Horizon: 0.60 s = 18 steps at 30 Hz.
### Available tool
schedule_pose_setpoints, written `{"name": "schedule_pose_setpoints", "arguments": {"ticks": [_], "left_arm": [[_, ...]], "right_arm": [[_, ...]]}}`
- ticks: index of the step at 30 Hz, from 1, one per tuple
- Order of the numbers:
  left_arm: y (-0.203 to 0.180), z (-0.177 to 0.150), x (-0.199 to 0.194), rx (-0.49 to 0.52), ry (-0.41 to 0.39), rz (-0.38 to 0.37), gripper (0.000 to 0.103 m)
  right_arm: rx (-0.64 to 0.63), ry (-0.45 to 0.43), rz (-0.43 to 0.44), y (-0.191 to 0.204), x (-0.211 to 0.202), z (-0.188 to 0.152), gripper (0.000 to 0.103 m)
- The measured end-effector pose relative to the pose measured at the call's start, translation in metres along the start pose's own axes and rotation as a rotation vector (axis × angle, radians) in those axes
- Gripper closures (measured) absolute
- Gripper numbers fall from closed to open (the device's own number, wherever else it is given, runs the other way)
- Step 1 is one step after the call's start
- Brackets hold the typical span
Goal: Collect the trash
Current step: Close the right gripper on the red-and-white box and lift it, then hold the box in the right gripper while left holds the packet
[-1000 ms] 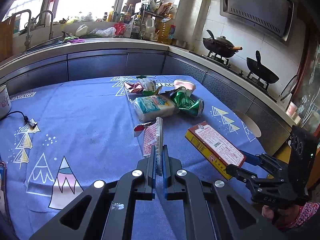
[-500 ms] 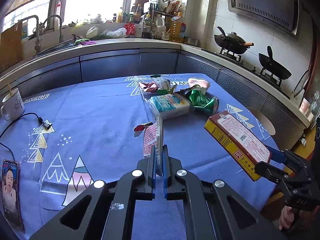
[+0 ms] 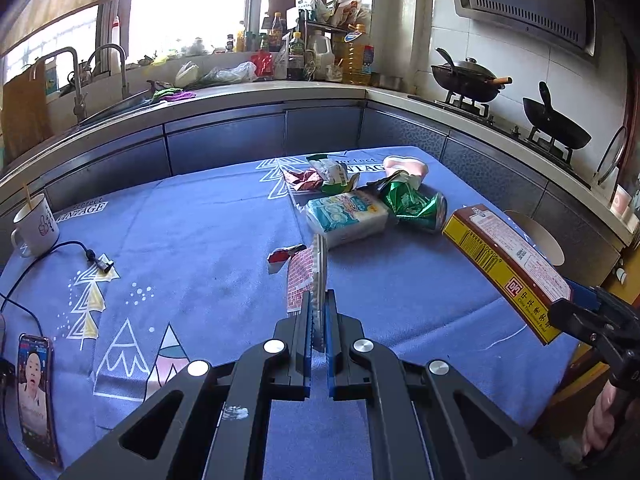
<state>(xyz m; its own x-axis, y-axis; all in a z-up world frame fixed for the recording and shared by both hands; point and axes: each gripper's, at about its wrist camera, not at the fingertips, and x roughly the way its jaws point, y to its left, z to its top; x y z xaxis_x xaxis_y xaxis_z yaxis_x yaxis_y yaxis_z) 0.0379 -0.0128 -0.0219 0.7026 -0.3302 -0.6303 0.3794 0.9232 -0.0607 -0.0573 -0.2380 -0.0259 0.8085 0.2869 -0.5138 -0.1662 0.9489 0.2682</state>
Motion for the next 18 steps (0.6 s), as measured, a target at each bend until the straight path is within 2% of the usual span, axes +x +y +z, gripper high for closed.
{"name": "schedule_pose_setpoints", "arguments": {"ticks": [18], "left_arm": [[-0.031,0.02,0.008,0.062,-0.019,-0.025,0.097]], "right_arm": [[0.055,-0.046,-0.02,-0.023,-0.014,0.005,0.045]]}}
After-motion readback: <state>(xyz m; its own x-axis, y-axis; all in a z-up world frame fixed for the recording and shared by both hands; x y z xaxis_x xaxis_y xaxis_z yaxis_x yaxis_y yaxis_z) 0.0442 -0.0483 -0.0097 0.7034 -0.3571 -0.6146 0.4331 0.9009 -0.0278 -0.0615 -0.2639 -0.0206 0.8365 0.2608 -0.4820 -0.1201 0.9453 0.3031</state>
